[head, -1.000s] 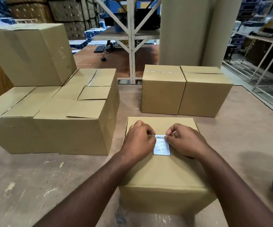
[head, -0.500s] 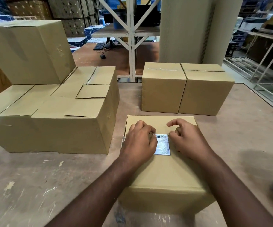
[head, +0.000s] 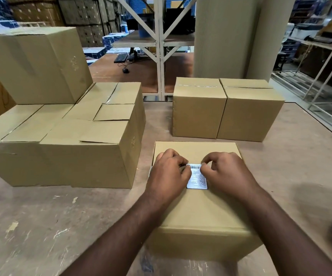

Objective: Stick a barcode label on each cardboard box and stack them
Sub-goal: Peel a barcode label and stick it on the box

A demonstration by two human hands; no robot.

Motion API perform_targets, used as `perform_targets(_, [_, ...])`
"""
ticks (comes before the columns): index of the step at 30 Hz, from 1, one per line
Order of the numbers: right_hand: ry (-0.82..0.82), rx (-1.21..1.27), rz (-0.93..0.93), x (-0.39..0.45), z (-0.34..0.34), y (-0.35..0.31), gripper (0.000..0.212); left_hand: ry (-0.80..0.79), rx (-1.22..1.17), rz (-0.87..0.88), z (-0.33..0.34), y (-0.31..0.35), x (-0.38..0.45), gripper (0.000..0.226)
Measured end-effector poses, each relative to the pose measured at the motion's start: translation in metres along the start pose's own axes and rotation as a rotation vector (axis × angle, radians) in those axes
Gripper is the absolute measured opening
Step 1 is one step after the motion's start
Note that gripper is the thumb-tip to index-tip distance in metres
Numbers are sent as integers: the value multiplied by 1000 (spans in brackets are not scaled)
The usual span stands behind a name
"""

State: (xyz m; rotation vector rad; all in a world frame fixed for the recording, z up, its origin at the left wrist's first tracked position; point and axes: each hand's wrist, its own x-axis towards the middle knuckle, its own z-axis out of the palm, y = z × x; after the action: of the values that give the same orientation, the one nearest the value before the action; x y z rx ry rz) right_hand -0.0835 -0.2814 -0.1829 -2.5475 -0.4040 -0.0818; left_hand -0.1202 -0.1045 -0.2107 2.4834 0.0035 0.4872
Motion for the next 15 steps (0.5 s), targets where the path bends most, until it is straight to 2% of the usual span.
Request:
perform_targets(3, [-186,302,154,10,-7,5,13,8,15,11,0,0,0,25])
perform_targets(5, [-266,407,236,16,-7,9,14,6,24,14,0,0,0,26])
perform_targets(11, [-264,423,288,24,1,9,14,14,32,22,1,-2,2,29])
perform_targets(15, [-236,563,292,20,-1,7,11,-7,-16,-16,-1,-4,4,27])
